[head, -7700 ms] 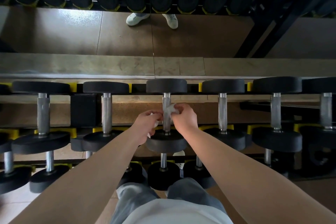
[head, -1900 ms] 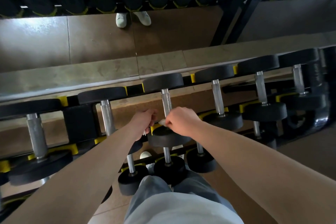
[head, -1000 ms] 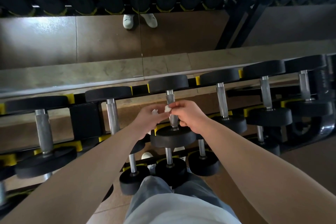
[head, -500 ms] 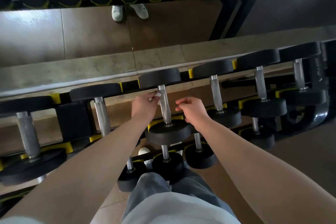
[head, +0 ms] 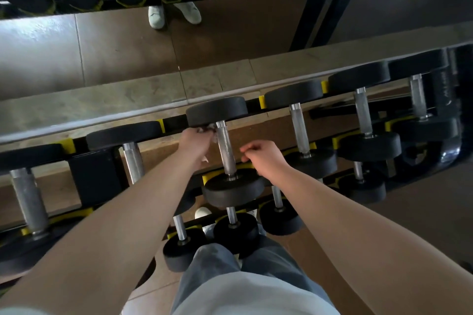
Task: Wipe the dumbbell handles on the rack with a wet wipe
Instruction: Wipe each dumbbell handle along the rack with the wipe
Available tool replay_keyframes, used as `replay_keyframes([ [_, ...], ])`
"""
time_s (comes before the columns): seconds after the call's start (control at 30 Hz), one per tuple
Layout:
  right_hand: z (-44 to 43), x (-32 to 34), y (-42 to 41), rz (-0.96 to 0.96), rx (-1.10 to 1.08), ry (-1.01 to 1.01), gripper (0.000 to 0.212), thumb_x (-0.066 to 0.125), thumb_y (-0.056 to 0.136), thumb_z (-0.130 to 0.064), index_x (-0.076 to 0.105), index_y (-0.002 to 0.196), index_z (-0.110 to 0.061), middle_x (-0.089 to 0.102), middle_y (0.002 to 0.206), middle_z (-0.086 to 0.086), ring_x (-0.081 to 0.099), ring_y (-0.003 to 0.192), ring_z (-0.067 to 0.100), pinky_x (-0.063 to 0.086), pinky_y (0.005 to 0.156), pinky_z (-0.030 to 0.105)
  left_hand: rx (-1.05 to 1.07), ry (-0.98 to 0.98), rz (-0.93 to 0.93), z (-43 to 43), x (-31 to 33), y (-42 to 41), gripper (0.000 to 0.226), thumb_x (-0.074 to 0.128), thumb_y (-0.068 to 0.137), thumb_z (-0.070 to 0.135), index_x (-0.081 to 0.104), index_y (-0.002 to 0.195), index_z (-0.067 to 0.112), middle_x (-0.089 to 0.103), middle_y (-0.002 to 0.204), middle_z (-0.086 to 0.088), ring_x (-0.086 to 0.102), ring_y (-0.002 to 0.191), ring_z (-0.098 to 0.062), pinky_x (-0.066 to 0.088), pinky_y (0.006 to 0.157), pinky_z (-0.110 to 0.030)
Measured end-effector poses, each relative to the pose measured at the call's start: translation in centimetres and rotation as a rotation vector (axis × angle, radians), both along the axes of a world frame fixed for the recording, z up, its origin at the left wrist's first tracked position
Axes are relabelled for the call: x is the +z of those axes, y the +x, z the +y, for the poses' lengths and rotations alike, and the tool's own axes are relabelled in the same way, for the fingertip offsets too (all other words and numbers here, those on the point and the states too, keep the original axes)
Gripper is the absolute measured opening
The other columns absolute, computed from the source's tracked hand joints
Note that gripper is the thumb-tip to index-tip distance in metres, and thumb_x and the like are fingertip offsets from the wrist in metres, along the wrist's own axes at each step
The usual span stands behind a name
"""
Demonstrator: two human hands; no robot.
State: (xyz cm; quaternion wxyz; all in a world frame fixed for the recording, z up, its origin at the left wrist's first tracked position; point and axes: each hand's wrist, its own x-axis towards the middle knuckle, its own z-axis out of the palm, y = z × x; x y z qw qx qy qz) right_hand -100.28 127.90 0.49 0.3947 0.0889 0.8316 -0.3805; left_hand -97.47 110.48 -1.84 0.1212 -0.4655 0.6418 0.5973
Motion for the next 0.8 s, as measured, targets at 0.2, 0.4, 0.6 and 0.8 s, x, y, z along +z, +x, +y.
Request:
replay_keyframes([
  [0.2, 0.1, -0.3, -0.1, -0.020, 0.029, 0.001, 0.017, 0.057, 0.102, -0.018, 0.068, 0.101, -0.032, 0.073, 0.095, -0.008, 0.068, 0.087, 0.004, 0.048, 0.066, 0.022, -0.616, -0.030, -0.153, 0.7, -1.3, 4.9, 0.015, 0.056, 0.104, 0.029, 0.063, 0.091, 0.027, 0.066, 0.084, -0.004, 0.060, 0.071, -0.015, 0.046, 0.062, -0.027],
  [0.4, 0.0, -0.3, -0.5, -0.054, 0.040, 0.021, 0.015, 0.056, 0.103, -0.020, 0.069, 0.103, -0.029, 0.074, 0.095, -0.006, 0.064, 0.075, 0.006, 0.045, 0.058, 0.022, -0.439, 0.056, -0.133, -0.4, -2.2, 2.5, 0.006, 0.061, 0.099, 0.016, 0.067, 0.100, 0.015, 0.061, 0.076, -0.005, 0.054, 0.063, -0.016, 0.042, 0.053, -0.026],
  [0.6, 0.4, -0.4, -0.7, -0.130, -0.041, -0.007, 0.014, 0.057, 0.103, -0.019, 0.070, 0.106, -0.024, 0.074, 0.099, 0.000, 0.060, 0.075, 0.015, 0.043, 0.049, 0.022, -0.231, 0.118, 0.008, -1.5, -2.7, 0.6, 0.007, 0.061, 0.099, 0.012, 0.066, 0.103, 0.016, 0.057, 0.074, -0.006, 0.049, 0.060, -0.016, 0.039, 0.053, -0.027],
  [0.8, 0.7, -0.5, -0.8, -0.161, -0.082, -0.027, 0.013, 0.058, 0.103, -0.018, 0.070, 0.103, -0.023, 0.074, 0.099, 0.002, 0.056, 0.068, 0.014, 0.041, 0.048, 0.023, -0.749, 0.092, -0.239, -0.5, -3.1, 3.3, 0.007, 0.059, 0.103, 0.022, 0.063, 0.099, 0.025, 0.060, 0.077, -0.005, 0.054, 0.073, -0.019, 0.045, 0.068, -0.030],
])
